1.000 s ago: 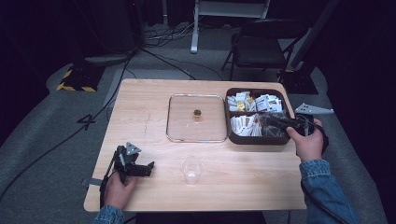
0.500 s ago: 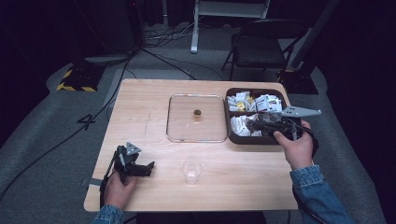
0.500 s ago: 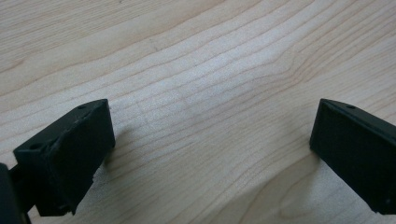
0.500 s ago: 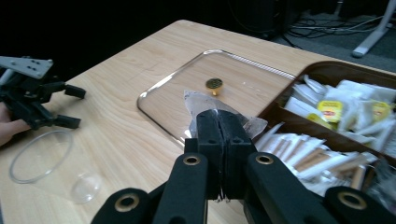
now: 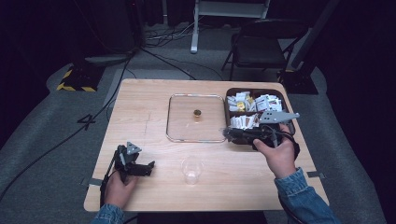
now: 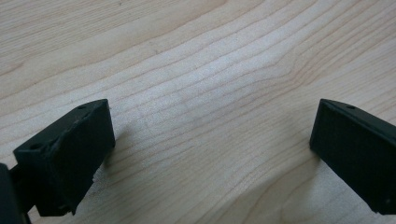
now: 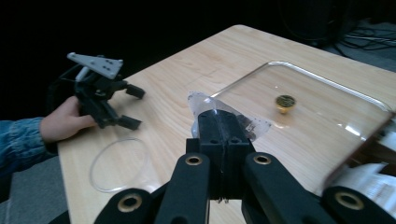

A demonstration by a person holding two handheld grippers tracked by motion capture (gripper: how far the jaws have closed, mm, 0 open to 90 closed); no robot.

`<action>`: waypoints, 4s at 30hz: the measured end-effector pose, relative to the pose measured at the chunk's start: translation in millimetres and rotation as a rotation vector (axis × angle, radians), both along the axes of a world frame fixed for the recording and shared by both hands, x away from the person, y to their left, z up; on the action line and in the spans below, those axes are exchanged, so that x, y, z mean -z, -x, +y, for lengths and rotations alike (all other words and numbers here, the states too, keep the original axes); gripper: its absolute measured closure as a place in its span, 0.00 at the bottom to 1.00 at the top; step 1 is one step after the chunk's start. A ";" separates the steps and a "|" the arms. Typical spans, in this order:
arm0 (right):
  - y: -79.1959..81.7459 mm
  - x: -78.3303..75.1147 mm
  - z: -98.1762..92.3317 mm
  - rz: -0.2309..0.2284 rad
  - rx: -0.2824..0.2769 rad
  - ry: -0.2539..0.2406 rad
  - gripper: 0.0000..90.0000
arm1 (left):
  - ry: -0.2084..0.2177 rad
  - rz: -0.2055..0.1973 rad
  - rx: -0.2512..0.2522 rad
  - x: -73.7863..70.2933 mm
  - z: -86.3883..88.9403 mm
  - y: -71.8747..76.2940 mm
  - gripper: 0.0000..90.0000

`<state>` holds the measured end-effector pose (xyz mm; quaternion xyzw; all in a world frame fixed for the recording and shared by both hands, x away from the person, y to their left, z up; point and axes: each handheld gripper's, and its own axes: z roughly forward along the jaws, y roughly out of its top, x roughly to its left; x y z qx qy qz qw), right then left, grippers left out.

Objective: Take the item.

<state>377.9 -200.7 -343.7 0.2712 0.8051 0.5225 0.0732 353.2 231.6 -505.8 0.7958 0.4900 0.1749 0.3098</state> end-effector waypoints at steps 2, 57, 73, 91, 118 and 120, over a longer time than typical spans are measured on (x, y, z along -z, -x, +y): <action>1.2 0.2 3.4 0.000 -0.010 0.001 1.00 | -0.002 -0.002 0.000 0.0 0.1 0.2 0.00; 25.2 61.4 93.7 0.113 -0.201 0.012 0.57 | 0.000 0.002 0.002 0.0 -0.1 1.9 0.00; 11.3 48.2 48.7 0.017 -0.032 0.055 0.37 | 0.000 0.002 0.003 -0.1 -0.1 2.0 0.00; -0.6 49.6 -17.4 0.010 0.116 0.125 0.28 | -0.004 -0.001 0.005 -0.1 -0.1 1.2 0.00; -5.7 73.1 -90.6 0.057 0.248 0.214 0.20 | 0.000 -0.001 0.002 0.0 -0.3 1.7 0.00; -7.2 80.0 -94.7 0.073 0.255 0.230 0.20 | 0.000 -0.001 0.002 0.0 -0.3 1.7 0.00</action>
